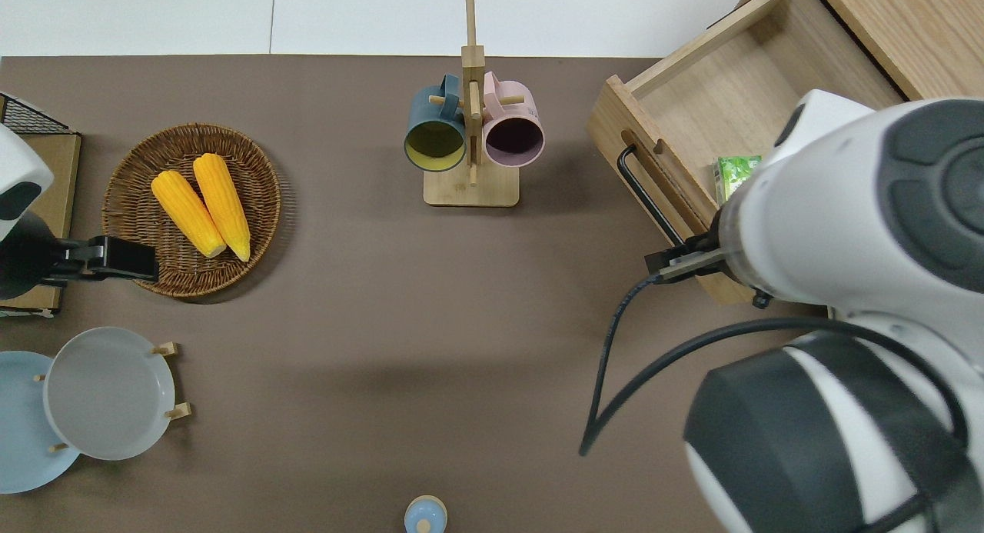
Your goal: Slide drawer open with right arm
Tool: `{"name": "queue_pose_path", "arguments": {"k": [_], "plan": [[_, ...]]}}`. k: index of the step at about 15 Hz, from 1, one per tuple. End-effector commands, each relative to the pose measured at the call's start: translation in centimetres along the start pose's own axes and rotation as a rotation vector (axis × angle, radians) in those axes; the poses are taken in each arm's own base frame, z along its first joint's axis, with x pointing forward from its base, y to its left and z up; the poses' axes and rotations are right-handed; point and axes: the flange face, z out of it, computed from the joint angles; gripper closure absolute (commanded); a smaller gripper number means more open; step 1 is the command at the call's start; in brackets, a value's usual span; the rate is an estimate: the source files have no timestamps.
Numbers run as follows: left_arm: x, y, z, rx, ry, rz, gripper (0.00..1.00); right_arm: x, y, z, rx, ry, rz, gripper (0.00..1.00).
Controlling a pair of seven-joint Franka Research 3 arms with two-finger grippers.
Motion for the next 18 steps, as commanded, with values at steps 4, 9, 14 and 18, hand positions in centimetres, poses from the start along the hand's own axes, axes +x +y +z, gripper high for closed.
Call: {"name": "queue_pose_path", "arguments": {"k": [4, 9, 14, 18], "plan": [[-0.3, 0.0, -0.5, 0.013, 0.005, 0.008, 0.00, -5.5, 4.6, 0.7, 0.146, -0.011, 0.052, 0.009], [-0.3, -0.1, -0.5, 0.013, 0.005, 0.008, 0.00, -7.1, 6.9, 2.0, 0.204, -0.033, 0.075, 0.009], [-0.3, 0.0, -0.4, 0.013, 0.004, 0.009, 0.00, -7.1, 9.5, 2.9, 0.208, -0.041, 0.070, 0.009], [-0.3, 0.0, -0.5, 0.013, 0.005, 0.008, 0.00, -7.2, 11.2, 3.6, 0.198, -0.055, 0.090, 0.009]]}}
